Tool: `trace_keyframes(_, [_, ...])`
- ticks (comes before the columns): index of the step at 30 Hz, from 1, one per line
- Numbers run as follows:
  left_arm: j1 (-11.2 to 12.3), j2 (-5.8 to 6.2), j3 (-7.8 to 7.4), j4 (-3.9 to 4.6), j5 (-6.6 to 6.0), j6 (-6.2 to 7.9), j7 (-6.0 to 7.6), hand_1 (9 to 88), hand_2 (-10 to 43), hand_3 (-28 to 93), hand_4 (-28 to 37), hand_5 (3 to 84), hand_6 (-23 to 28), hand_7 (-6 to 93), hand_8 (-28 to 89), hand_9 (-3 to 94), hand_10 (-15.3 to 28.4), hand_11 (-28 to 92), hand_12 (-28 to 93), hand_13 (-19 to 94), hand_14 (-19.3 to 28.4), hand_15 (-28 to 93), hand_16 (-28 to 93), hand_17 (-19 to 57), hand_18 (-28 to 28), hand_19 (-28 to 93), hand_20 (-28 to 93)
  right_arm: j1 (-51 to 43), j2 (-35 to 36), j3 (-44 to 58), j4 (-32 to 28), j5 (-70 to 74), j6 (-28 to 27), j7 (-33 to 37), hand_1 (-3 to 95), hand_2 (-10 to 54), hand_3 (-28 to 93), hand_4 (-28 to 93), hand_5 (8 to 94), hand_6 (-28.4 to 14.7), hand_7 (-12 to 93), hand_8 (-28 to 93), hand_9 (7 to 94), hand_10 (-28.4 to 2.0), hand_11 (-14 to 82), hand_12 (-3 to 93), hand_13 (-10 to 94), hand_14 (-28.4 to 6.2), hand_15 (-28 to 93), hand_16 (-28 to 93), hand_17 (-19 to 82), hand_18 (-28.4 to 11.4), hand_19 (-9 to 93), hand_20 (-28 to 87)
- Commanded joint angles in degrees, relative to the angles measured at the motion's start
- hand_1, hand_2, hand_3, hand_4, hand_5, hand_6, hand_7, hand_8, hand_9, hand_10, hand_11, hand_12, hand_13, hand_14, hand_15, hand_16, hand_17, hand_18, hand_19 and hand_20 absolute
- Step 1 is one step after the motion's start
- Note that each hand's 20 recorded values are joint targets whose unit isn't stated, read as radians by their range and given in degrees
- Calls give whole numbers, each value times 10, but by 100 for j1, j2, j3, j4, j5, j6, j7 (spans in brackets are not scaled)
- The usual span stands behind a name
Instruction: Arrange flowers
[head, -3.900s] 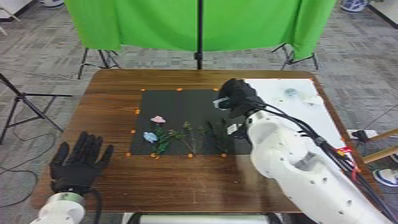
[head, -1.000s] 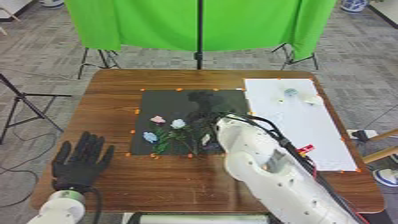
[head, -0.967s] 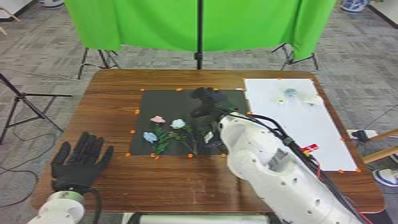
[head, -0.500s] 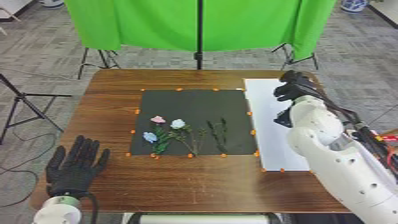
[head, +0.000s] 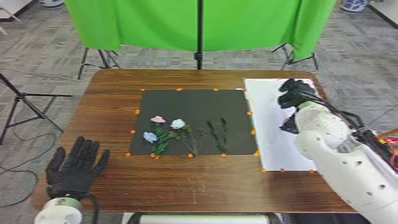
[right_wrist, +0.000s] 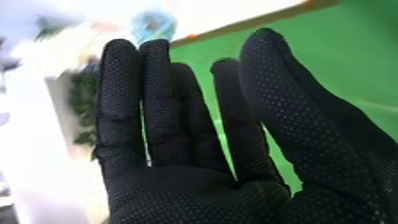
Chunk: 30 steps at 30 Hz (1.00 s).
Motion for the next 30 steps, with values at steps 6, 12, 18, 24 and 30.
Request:
trace_keyframes(6, [98, -26, 47, -38, 62, 267, 32, 274, 185, 737, -283, 468, 65, 237, -122, 428, 147, 360, 127, 332, 144, 501, -90, -46, 142, 411, 168, 365, -196, -473, 433, -486, -137, 563, 510, -95, 819, -283, 468, -52, 169, -119, 388, -190, 114, 140, 370, -172, 452, 140, 243, -219, 758, 229])
trace_keyframes(12, [131, -55, 19, -49, 66, 261, -21, 275, 186, 737, -283, 469, 67, 240, -124, 427, 147, 363, 126, 334, 144, 502, -92, -45, 142, 412, 167, 196, -247, -431, 506, -351, -345, 523, 525, -95, 812, -283, 482, -49, 172, -120, 408, -186, 123, 137, 374, -168, 452, 127, 260, -217, 782, 240])
trace_keyframes(18, [108, -91, 36, 15, -113, 213, -77, 275, 187, 738, -283, 469, 67, 242, -124, 428, 149, 364, 125, 334, 145, 504, -93, -46, 142, 414, 168, 211, -328, -644, 644, -440, -272, 668, 536, -95, 780, -283, 510, -38, 169, -119, 549, -158, 165, 143, 465, -151, 464, 138, 284, -222, 814, 268])
trace_keyframes(24, [44, -88, 55, 63, -181, 213, -137, 275, 187, 738, -283, 470, 66, 242, -125, 431, 147, 365, 125, 337, 145, 505, -94, -46, 142, 414, 168, 181, -257, -791, 728, -557, 65, 543, 576, -95, 677, -283, 615, -21, 212, -75, 721, -129, 152, 289, 577, -106, 442, 302, 315, -217, 821, 331])
trace_keyframes(30, [-20, -79, 60, 102, -196, 203, -209, 275, 187, 738, -283, 470, 66, 242, -125, 432, 148, 364, 124, 338, 146, 505, -94, -45, 142, 415, 168, 242, -306, -971, 930, -609, 490, 651, 645, -95, 627, -282, 694, -18, 292, 74, 817, -106, 117, 424, 653, -65, 420, 403, 343, -210, 812, 371])
